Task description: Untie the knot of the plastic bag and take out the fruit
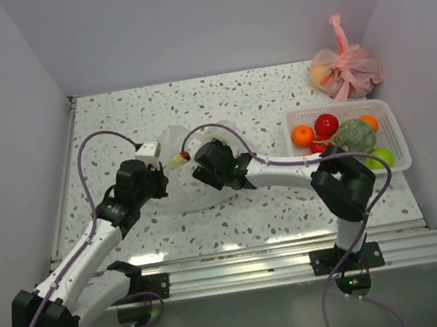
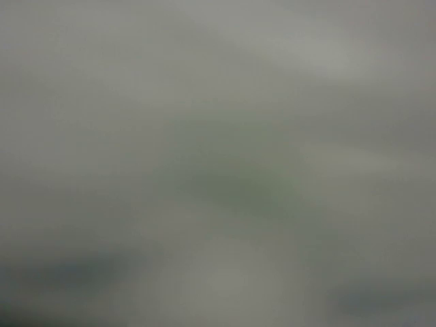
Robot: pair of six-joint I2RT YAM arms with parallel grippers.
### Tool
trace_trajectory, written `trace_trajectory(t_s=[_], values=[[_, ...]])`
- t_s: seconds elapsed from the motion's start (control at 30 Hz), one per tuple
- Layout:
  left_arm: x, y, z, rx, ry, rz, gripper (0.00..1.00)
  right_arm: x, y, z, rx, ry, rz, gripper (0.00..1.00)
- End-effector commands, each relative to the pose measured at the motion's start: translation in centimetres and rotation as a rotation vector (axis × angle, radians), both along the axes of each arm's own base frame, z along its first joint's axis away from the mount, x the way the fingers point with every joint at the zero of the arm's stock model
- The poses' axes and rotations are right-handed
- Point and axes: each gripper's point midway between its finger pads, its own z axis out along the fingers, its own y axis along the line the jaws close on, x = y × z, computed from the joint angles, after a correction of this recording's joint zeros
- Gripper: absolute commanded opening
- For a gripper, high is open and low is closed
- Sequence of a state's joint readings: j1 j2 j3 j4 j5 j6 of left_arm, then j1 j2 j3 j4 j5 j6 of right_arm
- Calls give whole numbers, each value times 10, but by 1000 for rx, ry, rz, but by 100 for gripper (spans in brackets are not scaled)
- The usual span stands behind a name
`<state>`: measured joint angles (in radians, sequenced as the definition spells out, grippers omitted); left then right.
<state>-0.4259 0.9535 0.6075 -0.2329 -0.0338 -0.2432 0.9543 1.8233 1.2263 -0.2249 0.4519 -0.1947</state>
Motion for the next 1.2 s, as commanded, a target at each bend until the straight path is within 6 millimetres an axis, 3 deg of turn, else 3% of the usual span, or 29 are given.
trace_trajectory(t_s=[0.0, 0.33, 0.47, 0.63, 0.83, 0.93, 1.07, 1.17], values=[[4, -6, 16, -26, -53, -23, 0, 31, -6, 14, 163, -98, -142, 82], [1, -16, 17, -51, -57, -87, 0, 68, -21, -6, 395, -70, -274, 91], [-1, -24, 16, -63, -53, -125, 0, 75, -17, 1, 548, -71, -316, 93], [-9, -41, 16, -85, -48, -211, 0, 85, -13, 2, 621, -95, -384, 95], [-20, -56, 9, -56, -33, -272, 0, 98, 6, 11, 744, -90, -418, 95], [-20, -57, 7, -49, -26, -271, 0, 101, 2, -3, 717, -85, -464, 95], [-20, -58, 7, -48, -25, -275, 0, 100, 1, -8, 717, -82, -477, 87], [-19, -57, 7, -45, -28, -268, 0, 99, 2, -4, 726, -88, -463, 70]])
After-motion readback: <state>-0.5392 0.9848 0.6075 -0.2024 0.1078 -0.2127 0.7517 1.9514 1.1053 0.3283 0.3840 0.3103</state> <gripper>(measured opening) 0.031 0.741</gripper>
